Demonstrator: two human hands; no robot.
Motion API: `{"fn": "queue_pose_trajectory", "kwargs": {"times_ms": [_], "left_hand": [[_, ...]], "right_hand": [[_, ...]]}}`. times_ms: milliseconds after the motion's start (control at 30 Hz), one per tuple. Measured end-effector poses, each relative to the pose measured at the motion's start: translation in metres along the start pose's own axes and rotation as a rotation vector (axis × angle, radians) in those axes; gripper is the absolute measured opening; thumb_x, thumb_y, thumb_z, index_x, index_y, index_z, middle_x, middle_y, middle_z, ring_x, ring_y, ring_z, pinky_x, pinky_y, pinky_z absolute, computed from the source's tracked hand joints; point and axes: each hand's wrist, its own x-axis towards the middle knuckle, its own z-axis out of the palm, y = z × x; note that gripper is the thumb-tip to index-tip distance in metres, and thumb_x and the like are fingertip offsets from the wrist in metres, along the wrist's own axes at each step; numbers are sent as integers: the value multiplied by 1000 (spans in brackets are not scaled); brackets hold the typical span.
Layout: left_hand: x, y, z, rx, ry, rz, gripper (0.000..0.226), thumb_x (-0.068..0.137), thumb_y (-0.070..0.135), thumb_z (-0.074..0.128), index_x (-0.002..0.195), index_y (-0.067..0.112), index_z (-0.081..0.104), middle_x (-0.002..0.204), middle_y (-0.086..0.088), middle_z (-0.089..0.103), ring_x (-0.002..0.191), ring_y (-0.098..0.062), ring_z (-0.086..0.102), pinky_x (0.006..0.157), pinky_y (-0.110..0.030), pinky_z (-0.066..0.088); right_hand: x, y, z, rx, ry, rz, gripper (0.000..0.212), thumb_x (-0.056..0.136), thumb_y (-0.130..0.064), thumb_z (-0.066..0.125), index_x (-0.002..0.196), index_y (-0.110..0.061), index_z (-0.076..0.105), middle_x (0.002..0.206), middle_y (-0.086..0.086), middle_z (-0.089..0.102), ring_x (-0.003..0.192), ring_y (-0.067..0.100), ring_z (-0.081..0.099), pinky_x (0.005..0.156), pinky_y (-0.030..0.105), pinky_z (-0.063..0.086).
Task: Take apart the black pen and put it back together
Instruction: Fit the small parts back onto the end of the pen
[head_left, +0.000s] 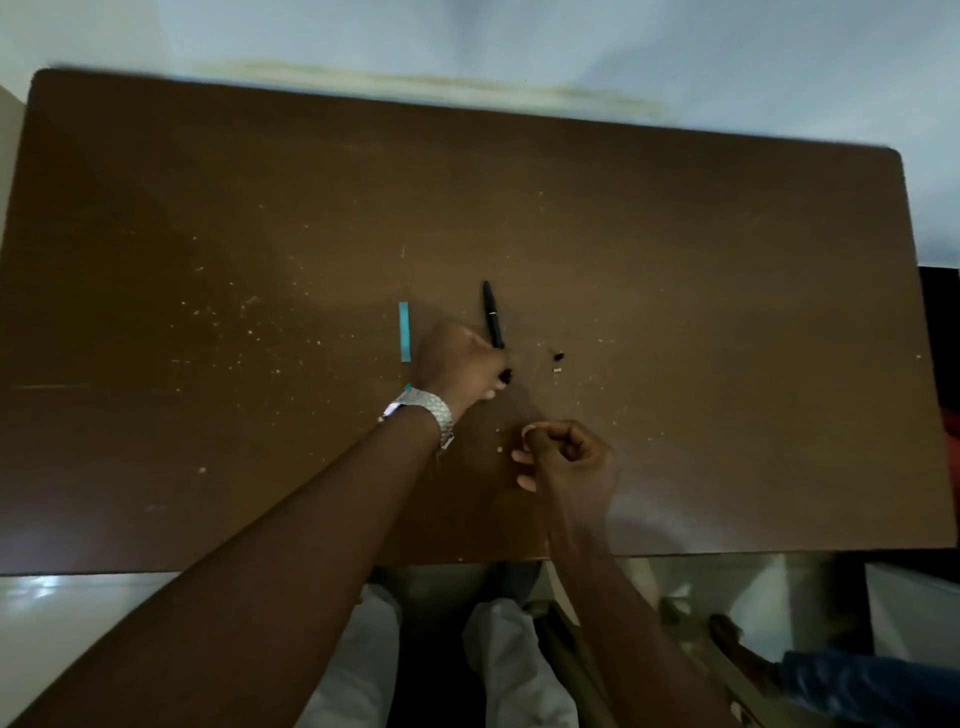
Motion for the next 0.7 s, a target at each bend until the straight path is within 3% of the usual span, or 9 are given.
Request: {"fn": "queue_pose_trajectory", "kwargs": {"times_ms": [100, 200, 367, 700], "left_hand": [[-12, 5, -12, -581, -208, -251, 7, 92, 10, 73, 95, 5, 69, 81, -14, 80, 67, -18, 79, 65, -30, 66], [-21, 5, -20, -834, -278, -324, 6, 94, 6, 68, 98, 2, 68, 73, -14, 80, 68, -20, 80, 62, -30, 66], [-32, 5, -19, -934, -306, -338, 4, 93, 0, 67, 96, -2, 65, 76, -21, 79, 70, -25, 80, 65, -33, 67], [-36, 10, -20, -954, -316, -305, 12, 93, 2, 69, 103, -3, 66, 81, -20, 80, 73, -23, 81, 63, -31, 66]], "right_hand": [[0, -12, -12, -116, -15, -223, 26, 94, -8, 71, 82, -30, 73, 77, -5, 76, 72, 16, 75, 68, 36, 65], [2, -27, -26, -193, -24, -416, 15, 92, -9, 72, 87, -23, 75, 79, -10, 74, 73, 10, 71, 67, 21, 59], [4, -44, -36, -242, -41, -520, 12, 91, -7, 73, 87, -18, 75, 77, -11, 71, 70, 6, 69, 63, 12, 53], [9, -52, -27, -294, -39, -605, 10, 91, -11, 73, 83, -16, 73, 71, -7, 69, 62, 11, 64, 58, 23, 54]]}}
